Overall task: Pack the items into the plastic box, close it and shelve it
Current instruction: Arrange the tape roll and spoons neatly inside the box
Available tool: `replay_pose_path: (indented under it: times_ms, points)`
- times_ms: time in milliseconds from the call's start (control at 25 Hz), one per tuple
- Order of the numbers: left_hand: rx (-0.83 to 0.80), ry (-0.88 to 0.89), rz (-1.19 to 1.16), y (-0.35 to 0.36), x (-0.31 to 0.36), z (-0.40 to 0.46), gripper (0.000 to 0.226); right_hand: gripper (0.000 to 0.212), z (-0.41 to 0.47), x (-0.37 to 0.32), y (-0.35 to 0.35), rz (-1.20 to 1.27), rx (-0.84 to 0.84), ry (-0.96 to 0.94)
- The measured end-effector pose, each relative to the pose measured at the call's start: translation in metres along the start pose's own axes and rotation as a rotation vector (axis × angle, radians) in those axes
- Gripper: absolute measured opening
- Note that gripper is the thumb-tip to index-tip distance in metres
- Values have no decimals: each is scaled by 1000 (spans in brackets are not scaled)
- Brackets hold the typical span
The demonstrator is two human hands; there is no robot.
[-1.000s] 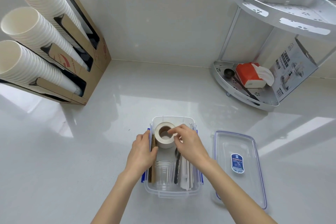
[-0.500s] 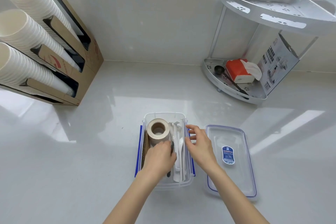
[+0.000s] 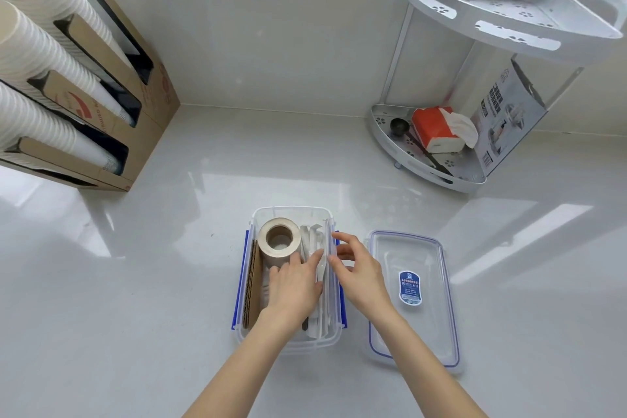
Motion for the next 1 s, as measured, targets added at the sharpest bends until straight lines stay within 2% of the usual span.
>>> replay_pose_path:
  times_ms: [360,560,1000]
  points:
    - [-12,33,39,-4,7,8,51,34,3,1,0,13,-21,-13]
    - [17,18,-24,-8,13,6,44,35,3,1,1,16,-25,-11]
    - [247,112,-304,-34,-6,-14,18,35,2,0,1,0,-38,0]
Point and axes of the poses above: each hand's wrist, its own z-axis towards the middle knuckle, its own y-axis out of the palm, x = y × z, the point moved 9 cm from there along z, towards the middle knuckle, and after that the axes turned 12 degrees about -x, right-handed, at the moved point
